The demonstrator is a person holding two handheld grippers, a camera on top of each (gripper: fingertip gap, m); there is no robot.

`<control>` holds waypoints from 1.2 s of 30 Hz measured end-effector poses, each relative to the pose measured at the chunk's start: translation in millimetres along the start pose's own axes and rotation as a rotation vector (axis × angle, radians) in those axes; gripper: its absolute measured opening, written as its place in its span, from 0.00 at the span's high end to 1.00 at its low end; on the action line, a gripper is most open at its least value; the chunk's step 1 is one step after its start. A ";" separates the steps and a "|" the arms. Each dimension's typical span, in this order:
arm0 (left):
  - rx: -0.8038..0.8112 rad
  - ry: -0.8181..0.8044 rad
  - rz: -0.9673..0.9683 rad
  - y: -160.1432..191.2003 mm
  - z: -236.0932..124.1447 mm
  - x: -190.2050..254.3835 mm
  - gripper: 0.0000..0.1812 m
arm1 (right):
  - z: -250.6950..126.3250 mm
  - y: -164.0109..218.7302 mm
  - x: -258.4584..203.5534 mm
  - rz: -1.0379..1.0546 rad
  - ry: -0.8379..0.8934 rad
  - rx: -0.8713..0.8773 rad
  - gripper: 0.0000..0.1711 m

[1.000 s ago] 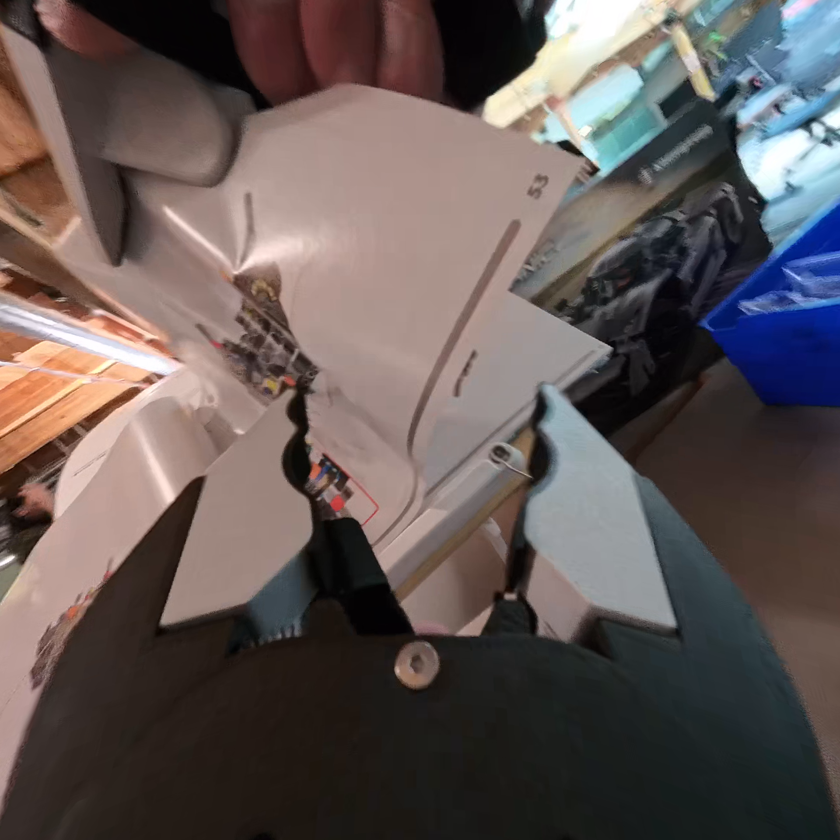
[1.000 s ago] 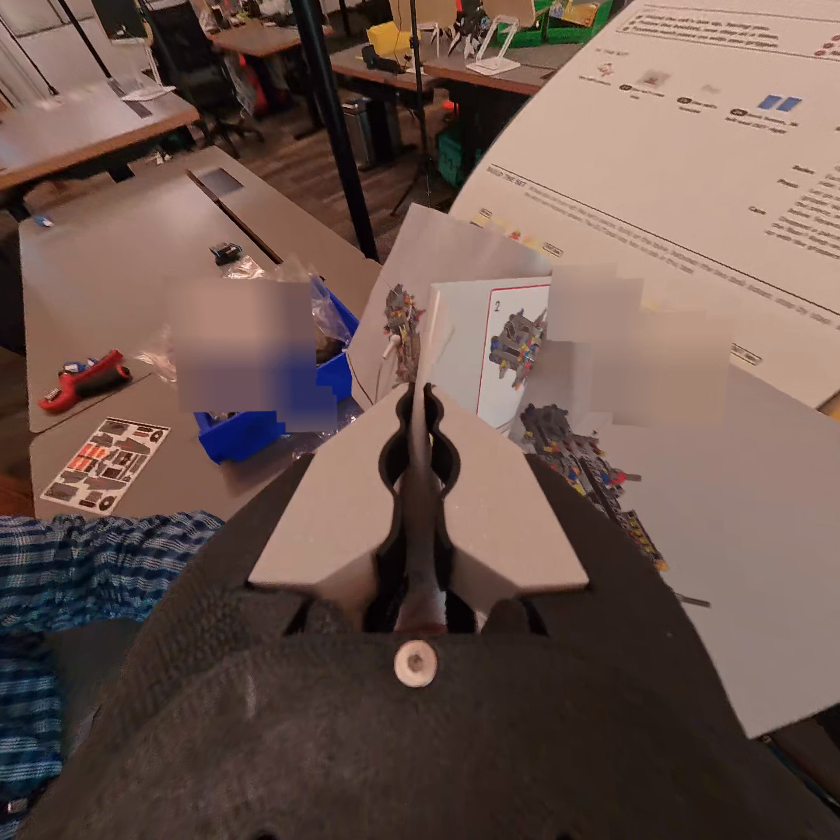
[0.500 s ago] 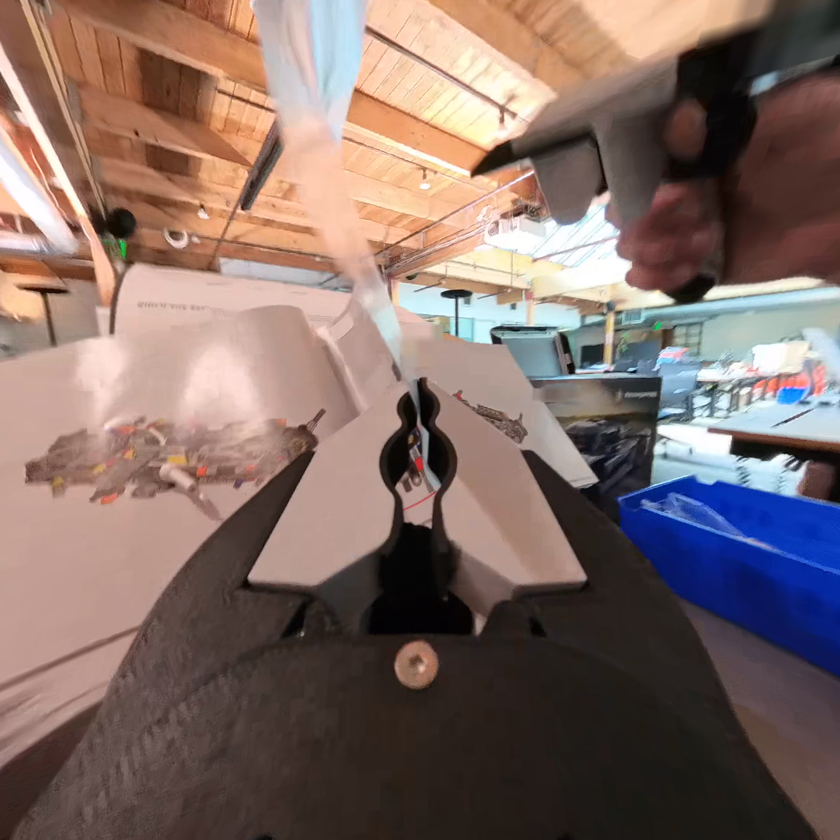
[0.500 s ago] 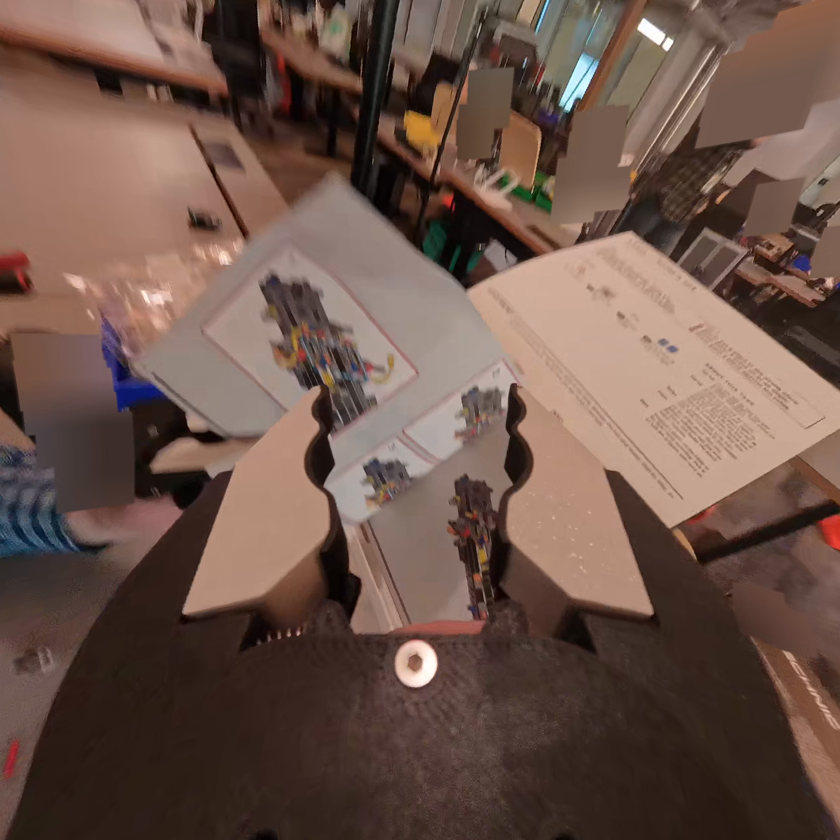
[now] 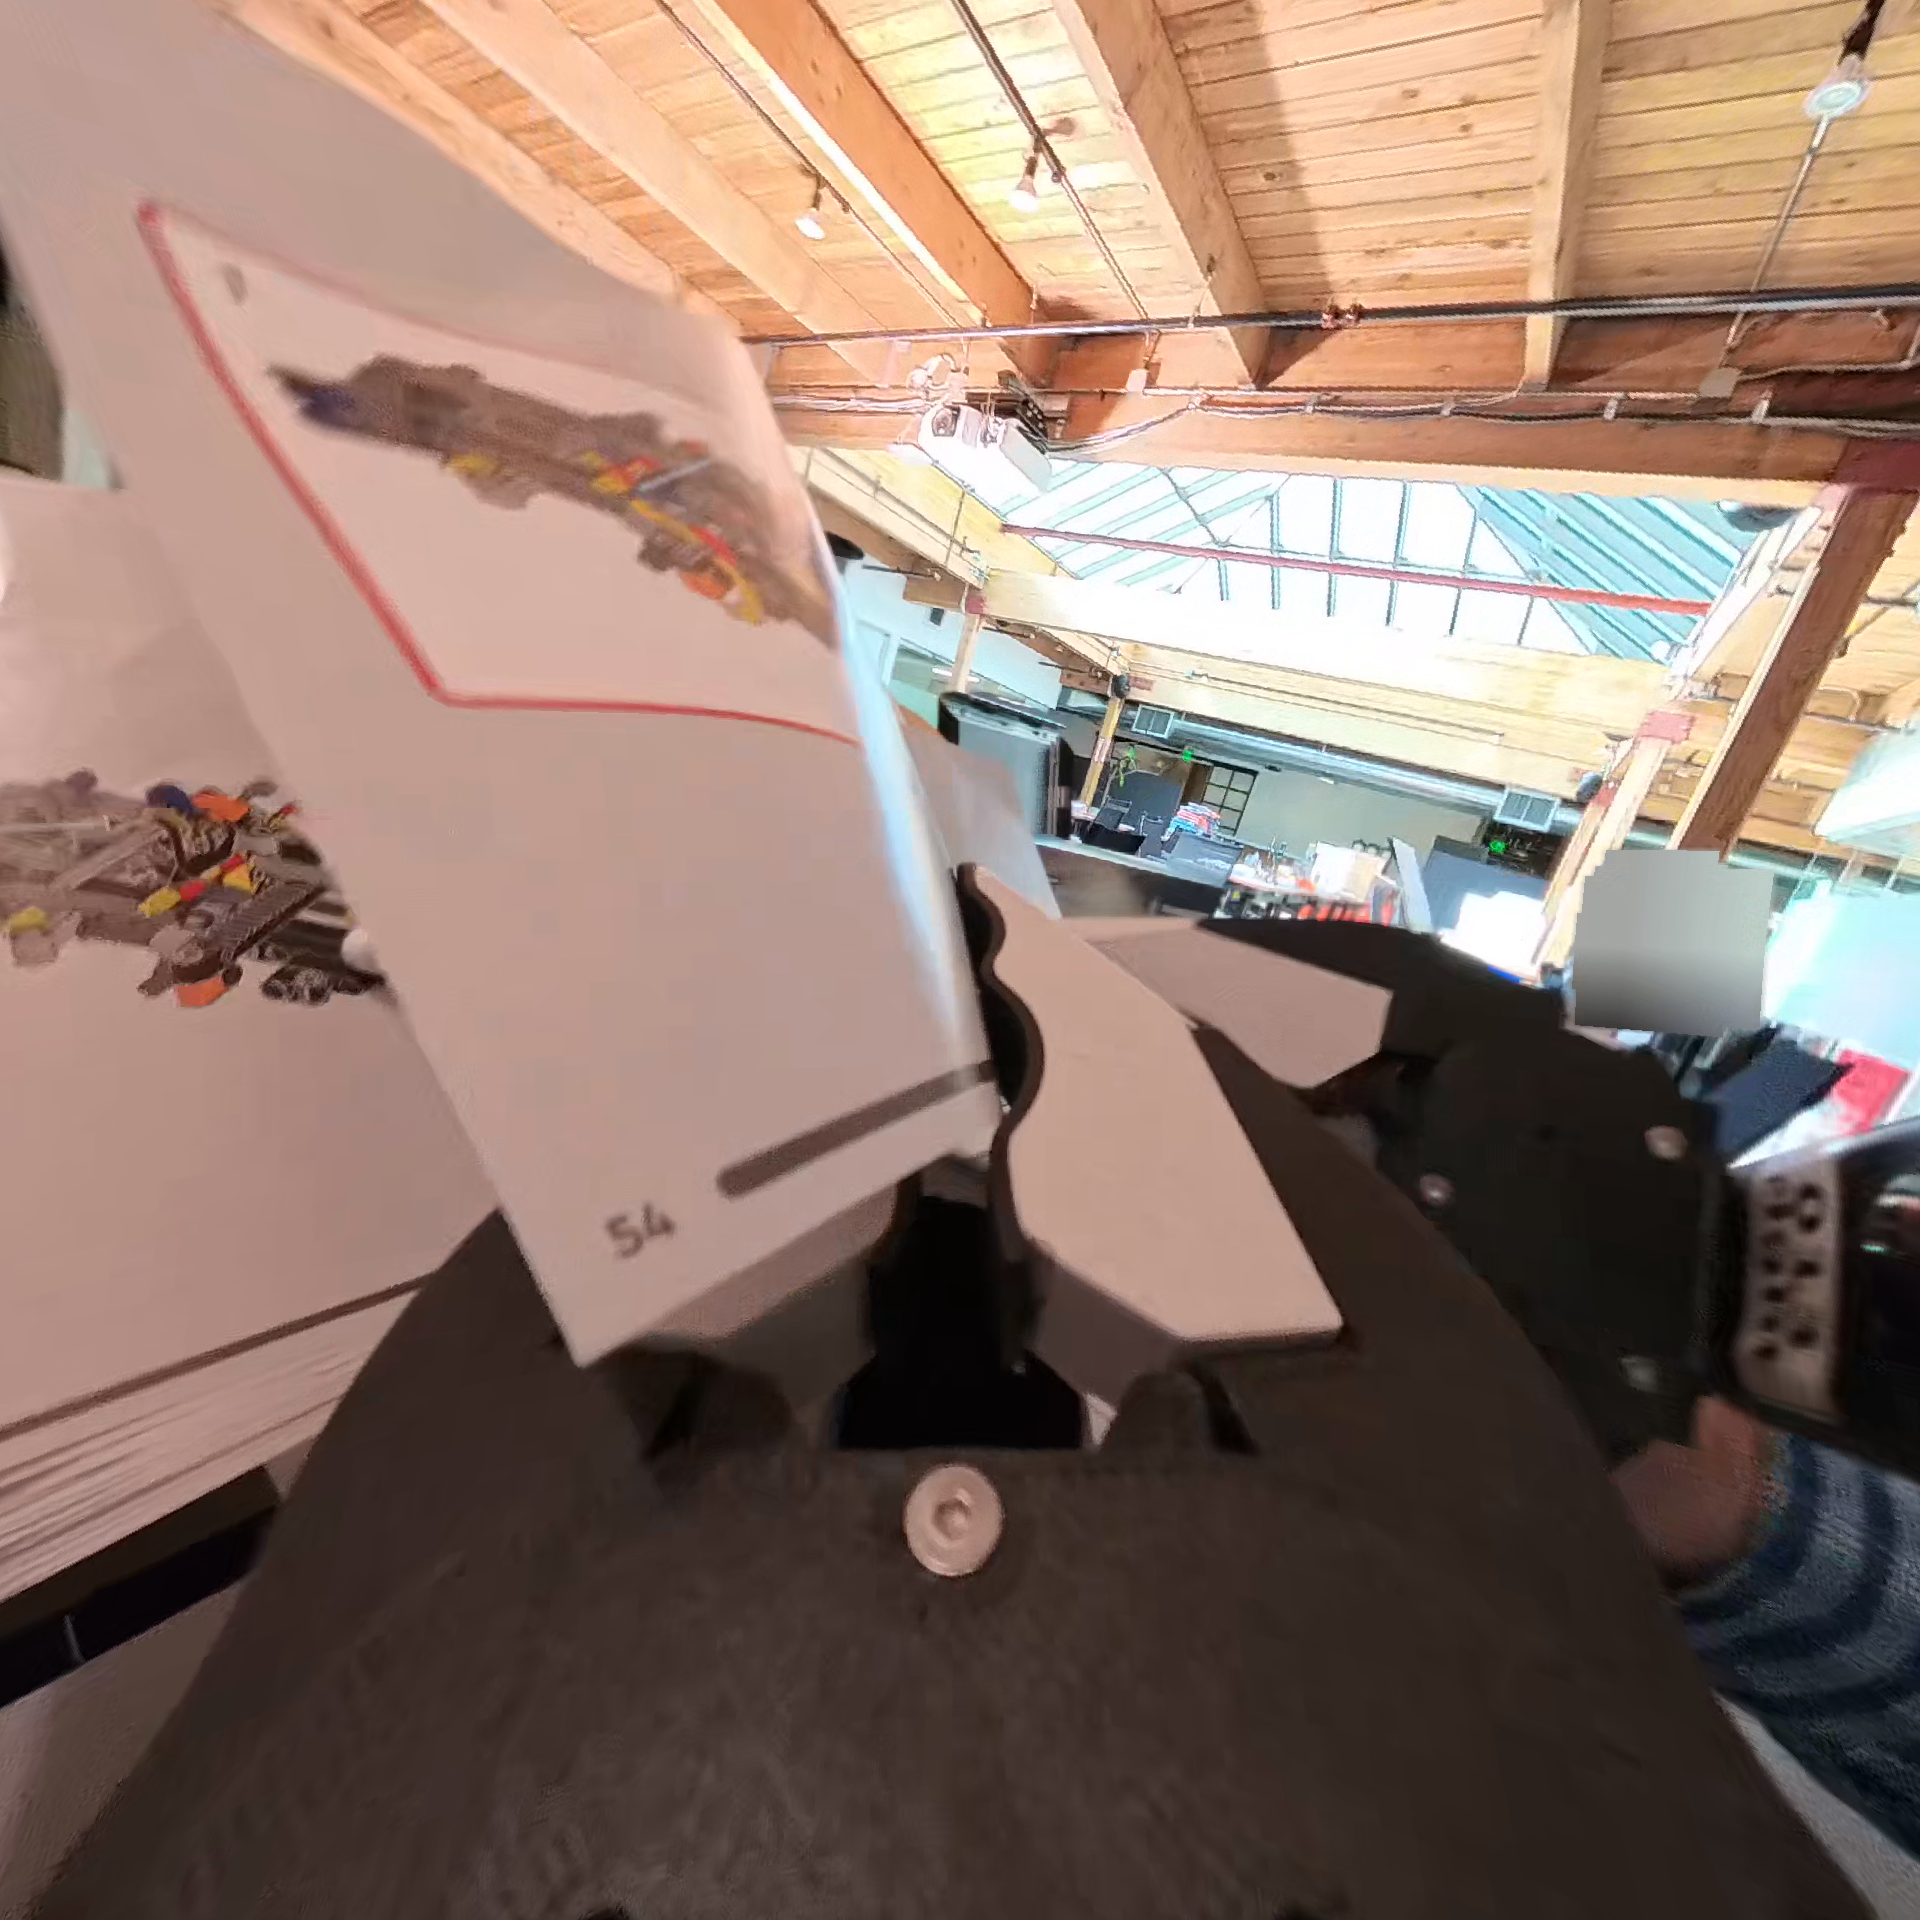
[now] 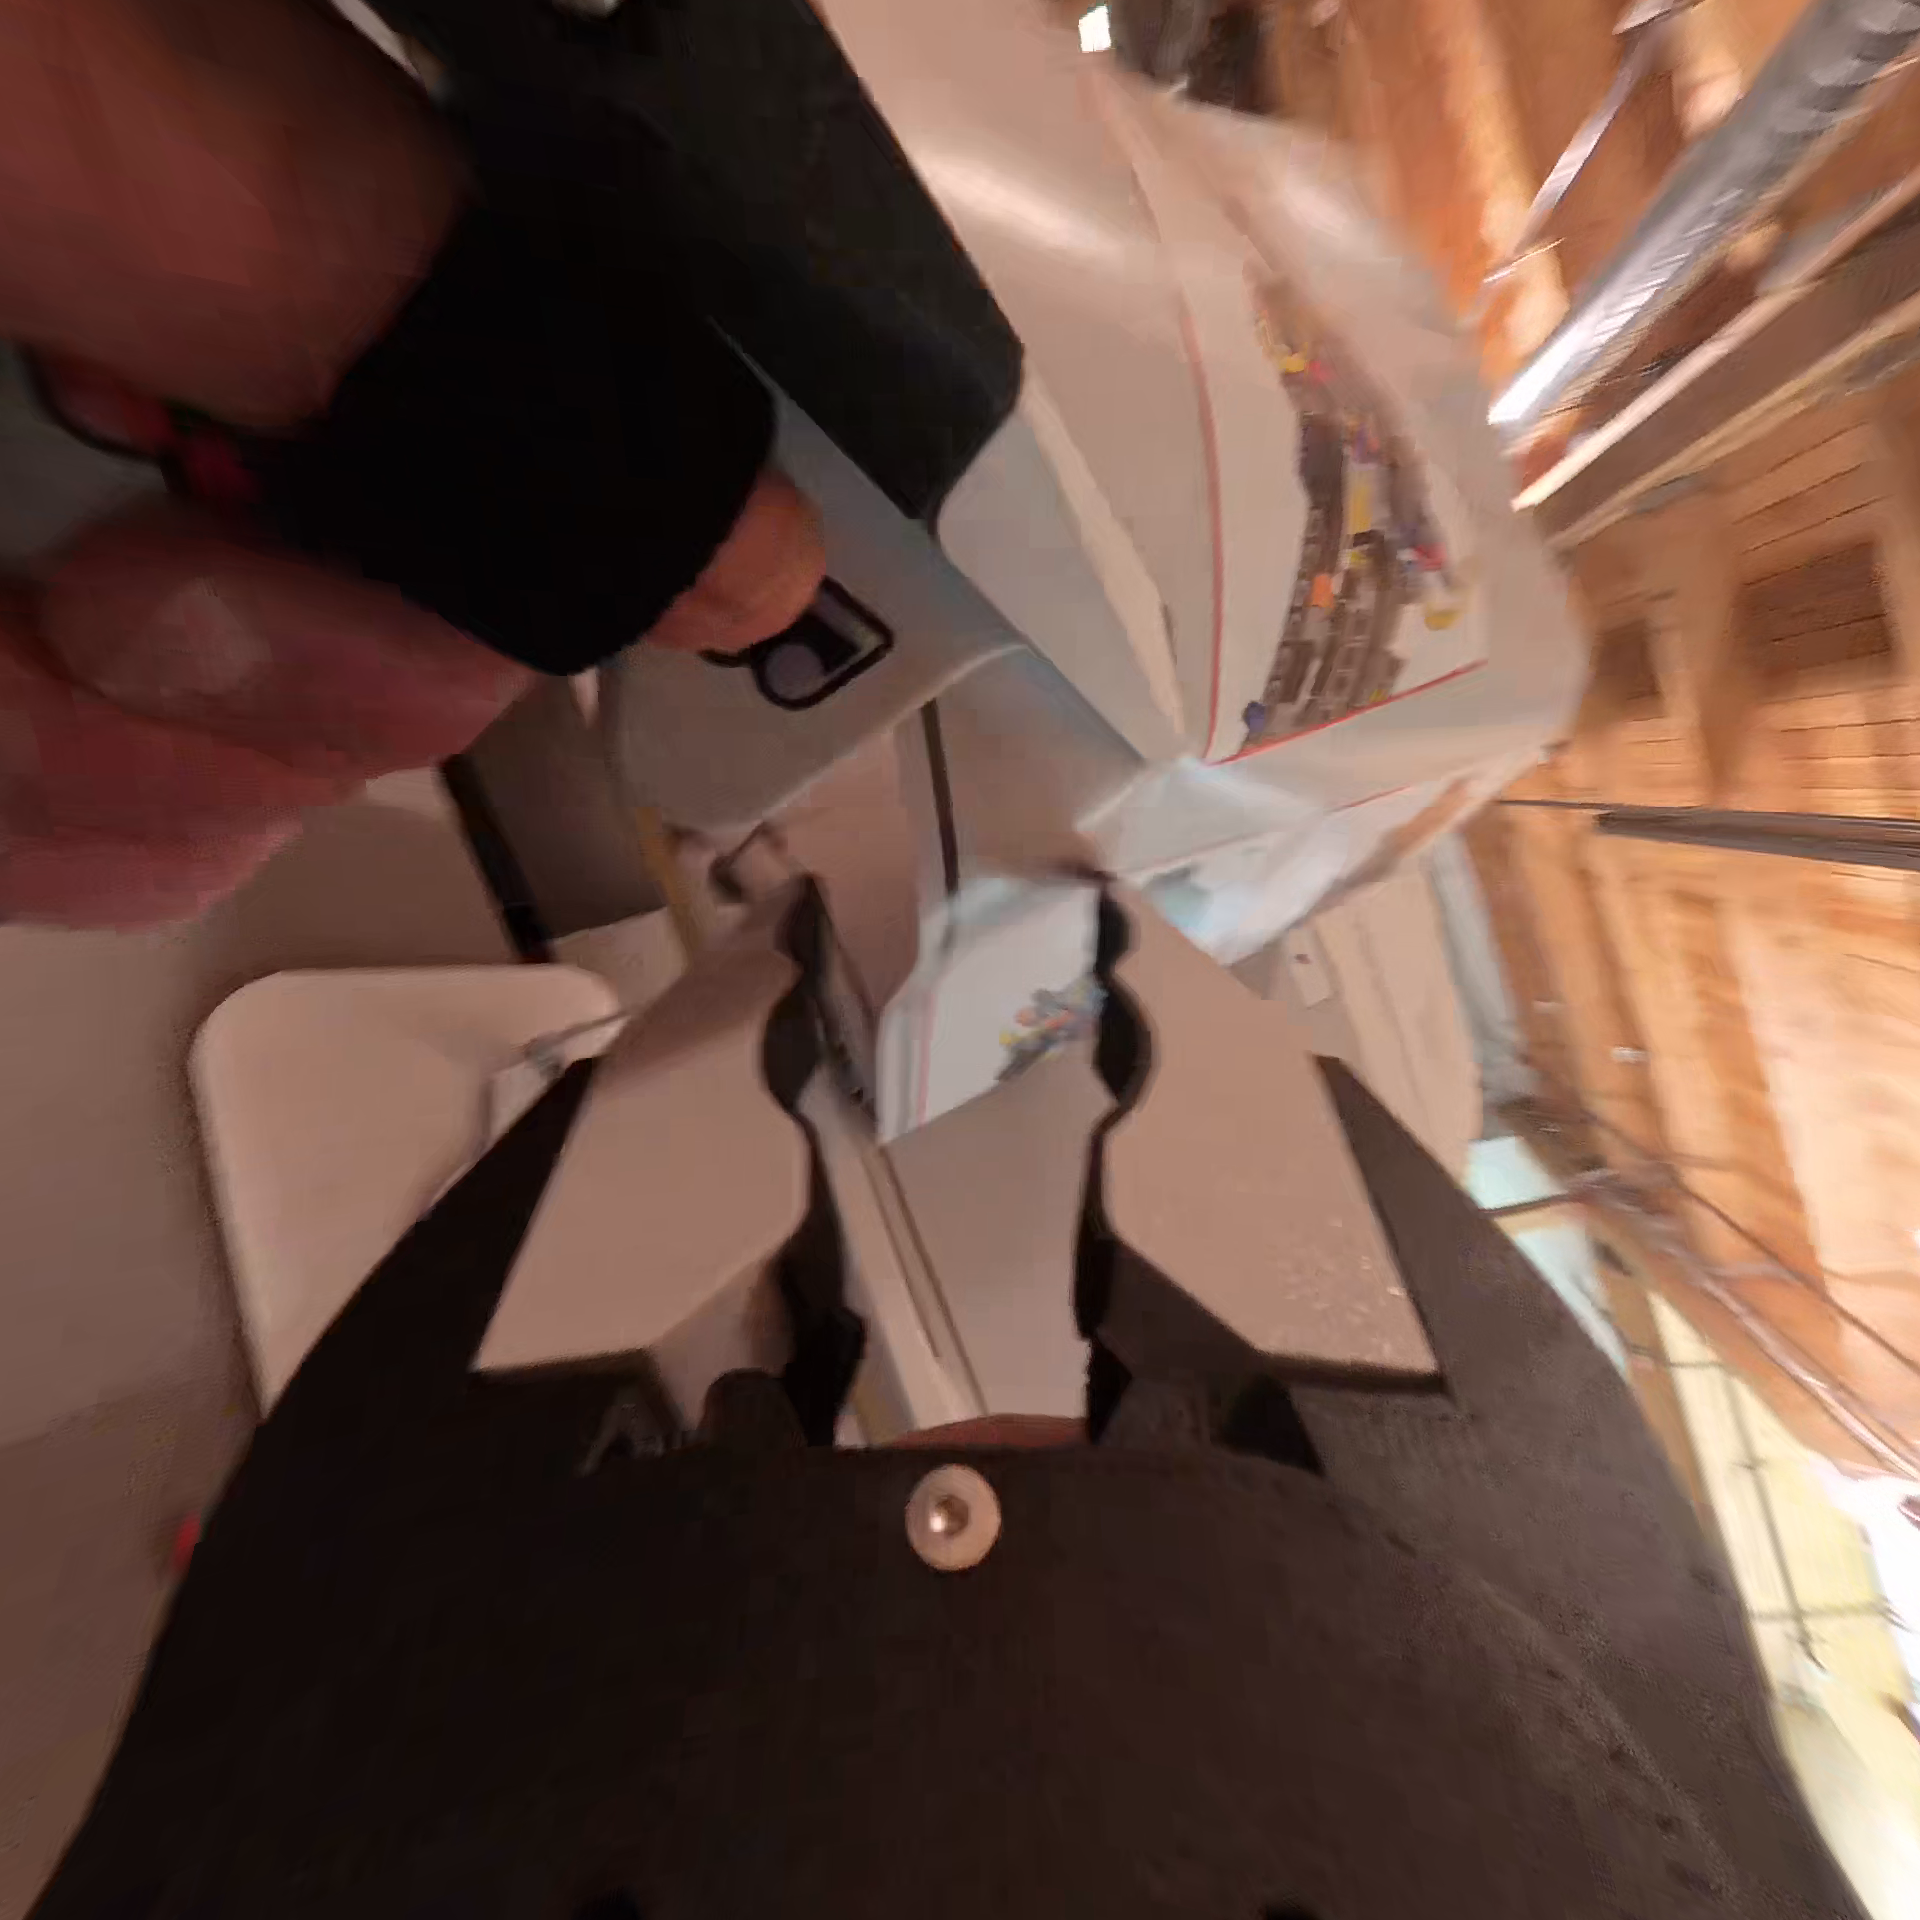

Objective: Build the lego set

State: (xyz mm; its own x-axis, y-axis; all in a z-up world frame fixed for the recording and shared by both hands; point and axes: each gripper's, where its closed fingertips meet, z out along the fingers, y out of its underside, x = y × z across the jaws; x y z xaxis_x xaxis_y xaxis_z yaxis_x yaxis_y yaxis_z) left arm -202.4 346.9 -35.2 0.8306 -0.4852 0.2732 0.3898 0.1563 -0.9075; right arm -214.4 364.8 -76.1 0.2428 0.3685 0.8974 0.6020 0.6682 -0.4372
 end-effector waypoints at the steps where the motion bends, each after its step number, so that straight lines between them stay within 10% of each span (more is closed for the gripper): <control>1: -0.012 0.022 0.020 -2.0 0.1 7.0 0.98 | 0.5 -3.8 9.0 0.024 0.066 0.038 0.87; 5: -0.031 0.137 0.175 -6.8 -4.8 36.7 0.86 | -8.6 -2.0 39.7 0.275 0.142 0.123 1.00; 15: -0.293 -0.360 0.183 37.0 -5.9 -82.8 0.71 | -17.9 24.6 53.8 0.692 0.100 0.175 1.00; 24: -0.352 -0.497 0.250 45.8 9.8 -104.9 0.98 | -12.5 23.7 49.7 0.700 0.048 0.164 1.00; 36: -0.046 -0.385 -0.024 41.9 -15.7 -104.8 0.99 | 23.8 -0.4 34.3 0.641 -0.110 0.086 1.00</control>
State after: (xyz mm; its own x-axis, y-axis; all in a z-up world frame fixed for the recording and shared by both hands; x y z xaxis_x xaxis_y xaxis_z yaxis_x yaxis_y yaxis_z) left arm -279.4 390.8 -106.8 0.9134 -0.1283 0.3862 0.3998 0.1058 -0.9105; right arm -224.4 392.5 -46.5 0.4511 0.7721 0.4476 0.2996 0.3414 -0.8909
